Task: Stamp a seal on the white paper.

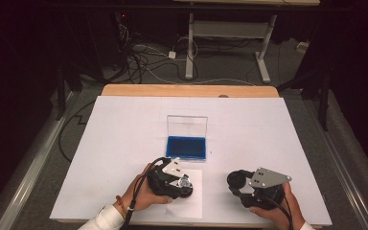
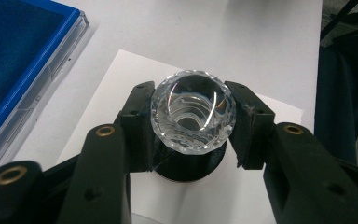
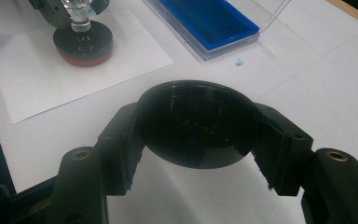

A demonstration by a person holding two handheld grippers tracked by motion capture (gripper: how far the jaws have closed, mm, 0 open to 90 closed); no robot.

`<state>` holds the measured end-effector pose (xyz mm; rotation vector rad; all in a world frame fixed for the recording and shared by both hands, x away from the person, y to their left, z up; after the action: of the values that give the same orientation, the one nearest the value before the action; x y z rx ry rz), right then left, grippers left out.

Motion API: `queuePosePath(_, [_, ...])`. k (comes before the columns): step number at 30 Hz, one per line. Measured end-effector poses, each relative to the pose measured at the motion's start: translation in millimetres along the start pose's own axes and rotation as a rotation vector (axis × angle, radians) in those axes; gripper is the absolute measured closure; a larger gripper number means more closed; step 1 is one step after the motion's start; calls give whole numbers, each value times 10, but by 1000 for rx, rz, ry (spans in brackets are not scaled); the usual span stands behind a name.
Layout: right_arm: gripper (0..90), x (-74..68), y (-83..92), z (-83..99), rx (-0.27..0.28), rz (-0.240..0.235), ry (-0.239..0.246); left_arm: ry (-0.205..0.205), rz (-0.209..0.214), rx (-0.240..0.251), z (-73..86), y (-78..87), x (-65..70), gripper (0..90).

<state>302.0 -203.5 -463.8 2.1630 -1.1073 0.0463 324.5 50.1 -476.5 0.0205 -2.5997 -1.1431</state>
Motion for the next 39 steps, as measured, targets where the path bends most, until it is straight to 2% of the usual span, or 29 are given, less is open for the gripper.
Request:
queuePosePath(3, [387, 16, 7, 5, 1, 4, -6, -12, -2, 12, -37, 25, 15, 545])
queuePosePath(5, [387, 19, 11, 5, 3, 4, -5, -9, 3, 37, -66, 57, 31, 545])
queuePosePath(7, [387, 20, 17, 3, 5, 5, -2, -15, -11, 45, -83, 93, 35, 545])
queuePosePath(9, [387, 18, 22, 1, 6, 6, -3, -17, -1, 63, -94, 127, 43, 545])
queuePosePath(18, [387, 22, 27, -4, 8, 8, -6, -32, -29, 107, -127, 275, 48, 545])
queuePosePath(29, [387, 33, 33, -9, 18, 7, -11, -19, -79, 193, -89, 556, 6, 545])
queuePosePath(39, [387, 38, 41, -14, 20, 9, -13, -20, -114, 226, -53, 722, -4, 545])
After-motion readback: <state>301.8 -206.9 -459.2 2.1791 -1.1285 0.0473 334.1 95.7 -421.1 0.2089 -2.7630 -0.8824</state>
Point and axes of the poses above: each handheld gripper's, and its own axes: y roughly backward along the jaws, z roughly out of its underside, x roughly to its right, the point moved 5 cm from there along -y, roughly forward along the jaws, and after that the axes turned 14 degrees about z, right-handed, at the moved point
